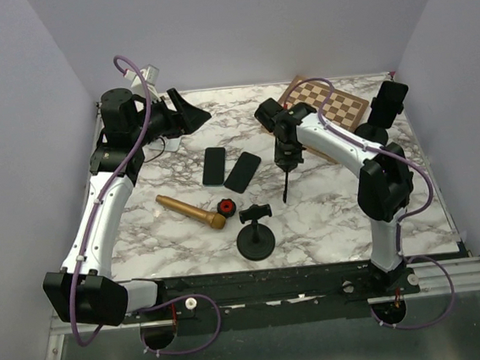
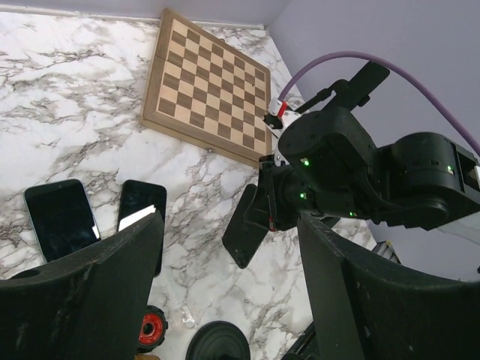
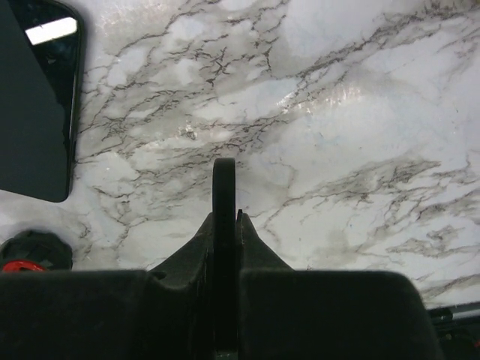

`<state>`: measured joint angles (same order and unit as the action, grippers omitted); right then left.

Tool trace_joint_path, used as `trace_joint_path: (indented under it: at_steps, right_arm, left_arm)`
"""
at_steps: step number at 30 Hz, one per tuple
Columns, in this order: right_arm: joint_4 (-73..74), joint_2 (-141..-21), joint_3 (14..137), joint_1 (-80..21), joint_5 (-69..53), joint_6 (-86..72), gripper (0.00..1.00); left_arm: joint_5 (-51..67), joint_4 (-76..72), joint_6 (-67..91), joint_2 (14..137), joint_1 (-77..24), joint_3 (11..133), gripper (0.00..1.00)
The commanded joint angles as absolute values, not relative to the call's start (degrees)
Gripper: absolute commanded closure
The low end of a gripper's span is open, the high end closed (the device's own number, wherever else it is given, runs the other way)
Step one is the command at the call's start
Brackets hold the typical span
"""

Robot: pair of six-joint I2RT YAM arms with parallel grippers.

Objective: Remove the phone from the phone stand

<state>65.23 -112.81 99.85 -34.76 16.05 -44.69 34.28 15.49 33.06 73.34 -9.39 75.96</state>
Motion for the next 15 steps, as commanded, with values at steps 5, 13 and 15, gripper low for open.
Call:
trace_joint_path:
  at_steps: [5,13,15]
  right_arm:
    - [37.39,-103.15,85.03,-42.86,33.35,-25.54,0.99]
    - [6.32,-101.14,69.36,-48.34,40.65,3.88,0.99]
    - [-0.56,-100.11,65.26,-48.34,37.92,8.65,0.99]
  left_arm:
    - [35.60,14.36,33.18,73.30,-8.99,75.41,0.20]
    - [34.99,14.82,32.70,73.72,-8.88,75.48,0.20]
    - [34.89,15.07,32.53,73.98,-8.88,75.60,0.20]
